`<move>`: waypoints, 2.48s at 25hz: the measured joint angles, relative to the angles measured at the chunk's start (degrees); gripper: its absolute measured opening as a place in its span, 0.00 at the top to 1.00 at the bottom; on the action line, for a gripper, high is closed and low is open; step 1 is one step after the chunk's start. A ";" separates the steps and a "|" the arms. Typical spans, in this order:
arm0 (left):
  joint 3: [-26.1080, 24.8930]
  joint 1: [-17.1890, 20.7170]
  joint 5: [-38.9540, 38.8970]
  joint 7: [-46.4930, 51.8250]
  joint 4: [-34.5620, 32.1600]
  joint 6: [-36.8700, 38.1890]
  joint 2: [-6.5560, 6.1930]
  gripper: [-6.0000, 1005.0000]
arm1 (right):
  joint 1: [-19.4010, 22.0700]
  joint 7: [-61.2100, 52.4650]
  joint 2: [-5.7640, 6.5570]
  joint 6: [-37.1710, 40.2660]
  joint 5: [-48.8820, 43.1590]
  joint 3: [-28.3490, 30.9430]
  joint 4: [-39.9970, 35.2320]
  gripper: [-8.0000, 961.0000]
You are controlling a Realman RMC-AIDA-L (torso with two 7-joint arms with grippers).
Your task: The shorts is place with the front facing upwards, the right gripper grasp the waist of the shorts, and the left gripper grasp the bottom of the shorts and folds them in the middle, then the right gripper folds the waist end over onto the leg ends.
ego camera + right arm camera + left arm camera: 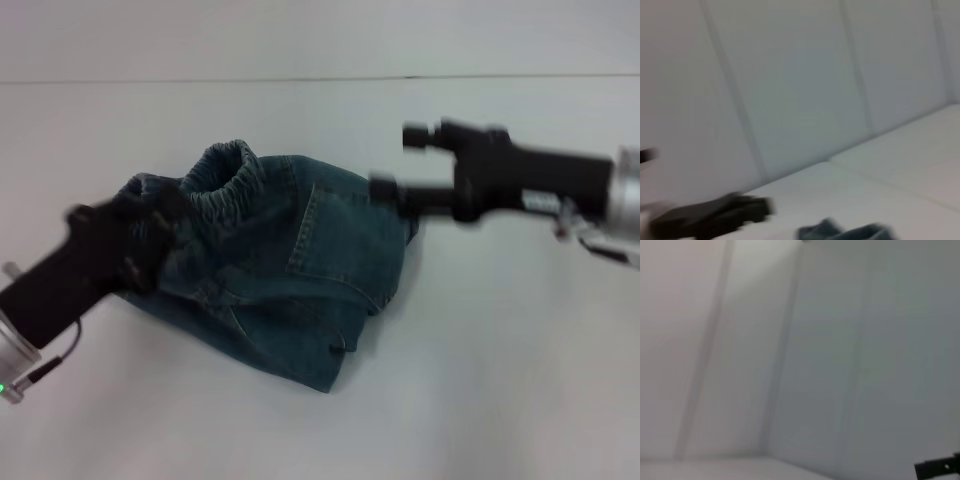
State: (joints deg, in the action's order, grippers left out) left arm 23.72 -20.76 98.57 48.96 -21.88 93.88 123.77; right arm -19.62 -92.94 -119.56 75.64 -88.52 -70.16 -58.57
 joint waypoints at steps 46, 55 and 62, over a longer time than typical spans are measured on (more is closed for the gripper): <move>9.98 -0.32 18.68 19.95 -18.98 -2.60 -0.19 0.07 | 3.90 10.77 -0.61 3.84 -6.37 -1.65 7.29 0.02; 9.70 1.05 18.68 20.21 -20.21 -2.75 0.07 0.07 | 3.84 11.22 -0.77 0.92 -5.41 -4.13 7.24 0.01; 9.67 1.14 18.67 20.21 -20.27 -2.76 0.08 0.07 | 3.85 11.22 -0.76 0.76 -5.33 -4.13 7.20 0.01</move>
State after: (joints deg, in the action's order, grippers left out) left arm 33.39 -19.61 117.25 69.17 -42.15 91.12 123.84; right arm -15.77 -81.72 -120.32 76.40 -93.85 -74.29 -51.37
